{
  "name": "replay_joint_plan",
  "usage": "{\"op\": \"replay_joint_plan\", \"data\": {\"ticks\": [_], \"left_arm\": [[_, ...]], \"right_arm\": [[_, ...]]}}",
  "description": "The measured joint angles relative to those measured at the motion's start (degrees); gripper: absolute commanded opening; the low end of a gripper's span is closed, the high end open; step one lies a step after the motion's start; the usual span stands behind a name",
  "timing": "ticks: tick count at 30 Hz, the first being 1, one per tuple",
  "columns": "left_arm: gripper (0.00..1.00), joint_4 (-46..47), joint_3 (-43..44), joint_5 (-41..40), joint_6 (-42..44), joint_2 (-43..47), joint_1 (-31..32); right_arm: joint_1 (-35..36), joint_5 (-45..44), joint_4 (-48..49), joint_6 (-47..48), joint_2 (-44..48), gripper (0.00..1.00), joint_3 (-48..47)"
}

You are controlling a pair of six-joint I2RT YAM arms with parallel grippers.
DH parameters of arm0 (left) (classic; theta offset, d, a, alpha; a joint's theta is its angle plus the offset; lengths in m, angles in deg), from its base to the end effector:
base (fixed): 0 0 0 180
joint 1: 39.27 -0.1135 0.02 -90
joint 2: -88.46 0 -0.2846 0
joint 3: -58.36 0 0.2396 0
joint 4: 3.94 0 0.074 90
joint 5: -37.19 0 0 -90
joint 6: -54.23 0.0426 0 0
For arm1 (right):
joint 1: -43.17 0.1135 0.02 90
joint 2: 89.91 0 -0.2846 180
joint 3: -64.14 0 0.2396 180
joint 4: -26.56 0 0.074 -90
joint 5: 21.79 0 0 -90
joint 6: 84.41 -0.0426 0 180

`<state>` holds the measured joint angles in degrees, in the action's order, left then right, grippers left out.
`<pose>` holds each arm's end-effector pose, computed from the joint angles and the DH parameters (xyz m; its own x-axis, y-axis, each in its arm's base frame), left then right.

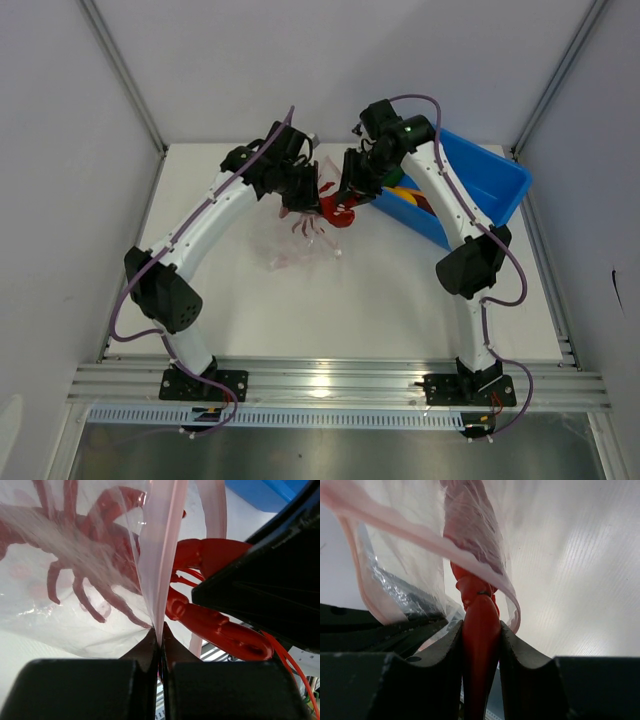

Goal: Place the food in the zip-top bag and seal the zipper
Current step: Place the fake seafood in the zipper food storage bag.

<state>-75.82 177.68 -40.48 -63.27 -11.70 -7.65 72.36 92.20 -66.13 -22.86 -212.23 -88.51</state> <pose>0.3074 -0.1999 0.3803 -0.8884 0.0172 -0.4588 0.2392 0.8704 -0.4304 0.3681 0.2255 0.3750 -0.9707 -0.0437 -0.2363 -0.1681 0.8262 0.5377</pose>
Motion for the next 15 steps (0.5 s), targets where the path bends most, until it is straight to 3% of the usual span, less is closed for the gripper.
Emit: {"op": "replay_joint_plan", "data": {"ticks": [8, 11, 12, 14, 15], "left_arm": [[0.0, 1.3, 0.0, 2.2, 0.0, 0.0, 0.5], [0.01, 2.1, 0.0, 3.4, 0.0, 0.0, 0.5], [0.01, 2.4, 0.0, 4.0, -0.1, 0.0, 0.5], [0.01, 3.3, 0.0, 5.7, -0.4, 0.0, 0.5], [0.01, 3.7, 0.0, 6.5, -0.5, 0.0, 0.5]], "right_arm": [[0.0, -1.9, 0.0, -1.7, -1.1, 0.05, -0.3], [0.1, -2.8, 0.0, -2.0, -2.0, 0.27, -0.3], [0.2, -3.2, 0.0, -2.1, -2.3, 0.43, -0.3], [0.4, -3.7, 0.1, -2.7, -2.6, 0.61, -0.3], [0.5, -3.8, 0.1, -2.9, -2.7, 0.97, -0.3]]}}
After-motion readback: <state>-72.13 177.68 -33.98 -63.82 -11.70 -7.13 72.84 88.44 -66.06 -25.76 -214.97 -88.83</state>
